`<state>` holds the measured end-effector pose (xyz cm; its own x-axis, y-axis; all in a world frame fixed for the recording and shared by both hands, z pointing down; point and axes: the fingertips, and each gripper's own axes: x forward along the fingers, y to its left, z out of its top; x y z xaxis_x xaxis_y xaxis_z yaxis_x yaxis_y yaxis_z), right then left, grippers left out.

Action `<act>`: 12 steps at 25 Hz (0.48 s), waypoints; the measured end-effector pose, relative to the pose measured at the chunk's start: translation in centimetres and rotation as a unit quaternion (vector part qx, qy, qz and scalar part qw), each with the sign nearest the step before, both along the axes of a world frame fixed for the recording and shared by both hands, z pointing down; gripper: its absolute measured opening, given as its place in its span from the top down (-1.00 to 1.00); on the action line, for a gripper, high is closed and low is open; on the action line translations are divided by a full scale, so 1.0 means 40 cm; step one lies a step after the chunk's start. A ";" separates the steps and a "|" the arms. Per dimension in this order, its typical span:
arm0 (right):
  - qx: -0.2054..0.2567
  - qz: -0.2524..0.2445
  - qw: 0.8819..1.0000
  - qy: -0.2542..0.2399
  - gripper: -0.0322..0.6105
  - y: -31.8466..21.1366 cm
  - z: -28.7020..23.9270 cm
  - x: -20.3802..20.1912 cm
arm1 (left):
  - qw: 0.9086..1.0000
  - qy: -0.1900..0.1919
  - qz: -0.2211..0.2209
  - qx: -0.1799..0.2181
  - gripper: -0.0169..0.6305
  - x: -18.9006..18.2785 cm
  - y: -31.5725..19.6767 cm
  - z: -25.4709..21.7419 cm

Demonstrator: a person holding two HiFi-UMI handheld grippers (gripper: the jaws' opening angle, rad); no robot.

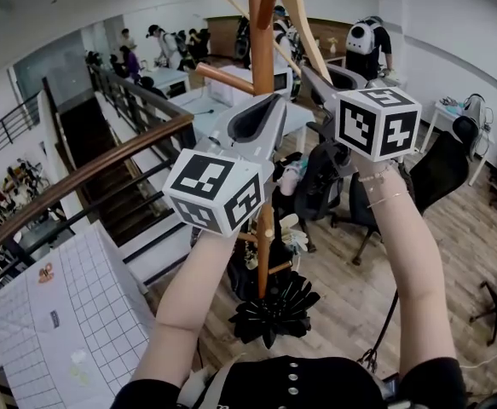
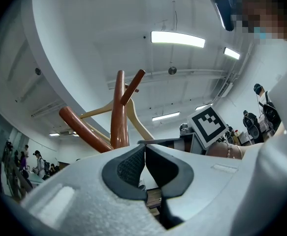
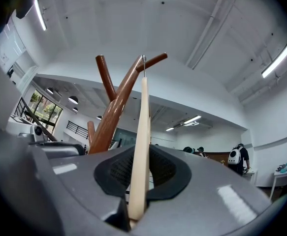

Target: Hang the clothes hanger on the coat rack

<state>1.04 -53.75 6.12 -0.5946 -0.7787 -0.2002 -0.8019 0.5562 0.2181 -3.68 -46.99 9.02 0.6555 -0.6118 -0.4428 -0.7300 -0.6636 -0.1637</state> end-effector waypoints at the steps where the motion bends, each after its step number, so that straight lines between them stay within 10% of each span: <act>1: -0.001 0.000 1.000 0.004 0.78 -0.002 0.004 -0.002 | 1.000 0.001 0.001 -0.002 0.96 0.003 -0.003 0.003; 12: 0.010 -0.016 1.000 -0.009 0.74 0.030 0.026 -0.019 | 0.999 0.008 0.020 -0.030 0.96 0.019 -0.013 0.062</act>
<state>0.29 -52.55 7.16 -0.6155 -0.7552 -0.2256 -0.7875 0.5776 0.2150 -2.94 -47.53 11.51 0.6735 -0.6109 -0.4163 -0.7047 -0.7006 -0.1121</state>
